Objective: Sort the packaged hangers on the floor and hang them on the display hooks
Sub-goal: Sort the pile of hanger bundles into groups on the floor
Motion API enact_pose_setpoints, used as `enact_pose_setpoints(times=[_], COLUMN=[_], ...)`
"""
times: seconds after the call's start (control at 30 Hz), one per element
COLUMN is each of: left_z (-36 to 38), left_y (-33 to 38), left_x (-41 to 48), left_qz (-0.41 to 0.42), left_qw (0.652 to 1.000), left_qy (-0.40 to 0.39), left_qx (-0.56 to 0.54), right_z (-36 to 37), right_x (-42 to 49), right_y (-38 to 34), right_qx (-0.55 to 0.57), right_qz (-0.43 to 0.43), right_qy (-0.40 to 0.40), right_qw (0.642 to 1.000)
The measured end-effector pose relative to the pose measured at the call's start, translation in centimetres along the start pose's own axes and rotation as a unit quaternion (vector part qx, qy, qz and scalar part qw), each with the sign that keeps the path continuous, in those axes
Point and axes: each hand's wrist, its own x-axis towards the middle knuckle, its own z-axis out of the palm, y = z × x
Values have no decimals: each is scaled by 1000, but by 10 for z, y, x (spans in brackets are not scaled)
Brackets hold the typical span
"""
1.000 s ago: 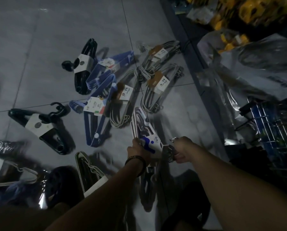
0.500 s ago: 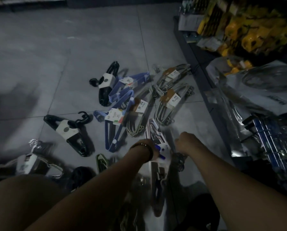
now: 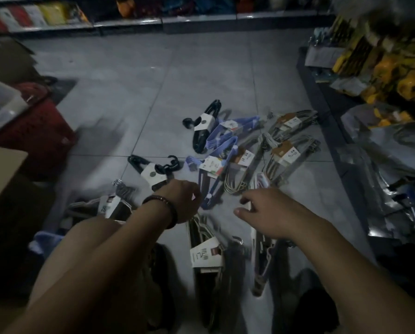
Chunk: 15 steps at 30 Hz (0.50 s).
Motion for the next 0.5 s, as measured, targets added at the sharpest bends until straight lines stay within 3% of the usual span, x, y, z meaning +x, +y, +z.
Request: enact_pose_setpoints(times=[0.13,0.3,0.5], left_z=[2,-9,-54], left_y=[-20,-47,-94], left_x=[33,85,114], left_qz=[4,-49,-122], left_qw=[998,995,973], left_qy=[-69,-55,-101], left_qx=[-9,-63,-169], right_z=[6,11,-24], right_x=[49,121,163], right_y=[17,27,6], right_qx=[-21,48,8], right_qz=[33,31,101], right_qy=[-7,-2,-83], right_qw=[999,998,991])
